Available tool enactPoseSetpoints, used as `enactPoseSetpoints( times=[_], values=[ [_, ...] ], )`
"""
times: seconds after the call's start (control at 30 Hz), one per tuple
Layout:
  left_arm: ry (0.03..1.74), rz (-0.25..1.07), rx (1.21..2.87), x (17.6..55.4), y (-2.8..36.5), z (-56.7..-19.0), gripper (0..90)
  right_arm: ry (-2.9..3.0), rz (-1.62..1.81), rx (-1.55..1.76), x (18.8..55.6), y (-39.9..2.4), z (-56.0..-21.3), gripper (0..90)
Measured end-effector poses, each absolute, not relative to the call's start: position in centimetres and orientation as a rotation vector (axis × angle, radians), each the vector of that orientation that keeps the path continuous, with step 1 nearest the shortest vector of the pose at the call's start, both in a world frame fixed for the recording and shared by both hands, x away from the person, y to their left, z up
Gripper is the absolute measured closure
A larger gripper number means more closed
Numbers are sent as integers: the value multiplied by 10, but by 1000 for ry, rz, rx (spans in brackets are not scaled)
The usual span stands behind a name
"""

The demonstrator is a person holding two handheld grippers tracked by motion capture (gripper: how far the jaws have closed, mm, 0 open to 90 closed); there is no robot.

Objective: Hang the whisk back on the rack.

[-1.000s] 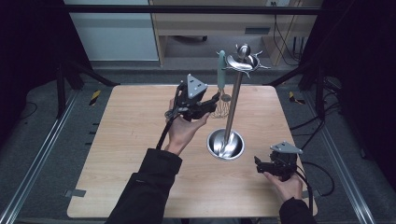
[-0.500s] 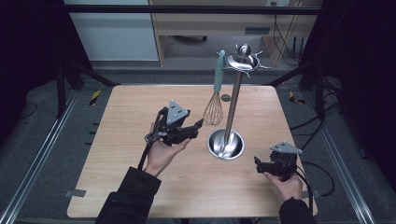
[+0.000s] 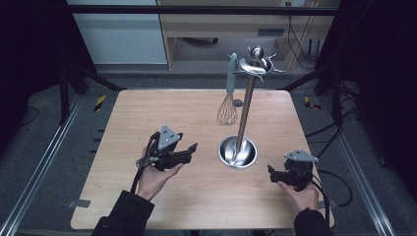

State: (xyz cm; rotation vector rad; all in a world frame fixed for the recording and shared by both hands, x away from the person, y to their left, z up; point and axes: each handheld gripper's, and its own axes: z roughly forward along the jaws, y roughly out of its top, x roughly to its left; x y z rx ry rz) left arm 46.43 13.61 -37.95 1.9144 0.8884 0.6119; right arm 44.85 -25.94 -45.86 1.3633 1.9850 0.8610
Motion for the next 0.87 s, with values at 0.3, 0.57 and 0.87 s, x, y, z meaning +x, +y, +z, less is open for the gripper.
enactPoseSetpoints(
  times=[0.3, 0.57, 0.87],
  values=[
    [976, 595, 1950, 464, 170, -410, 334, 1979, 850, 1372, 449, -263, -459, 73],
    [1084, 611, 1966, 462, 209, -442, 297, 1980, 826, 1403, 450, -269, -463, 71],
    [1159, 628, 1979, 456, 245, -461, 281, 2003, 783, 1425, 453, -275, -471, 71]
  ],
)
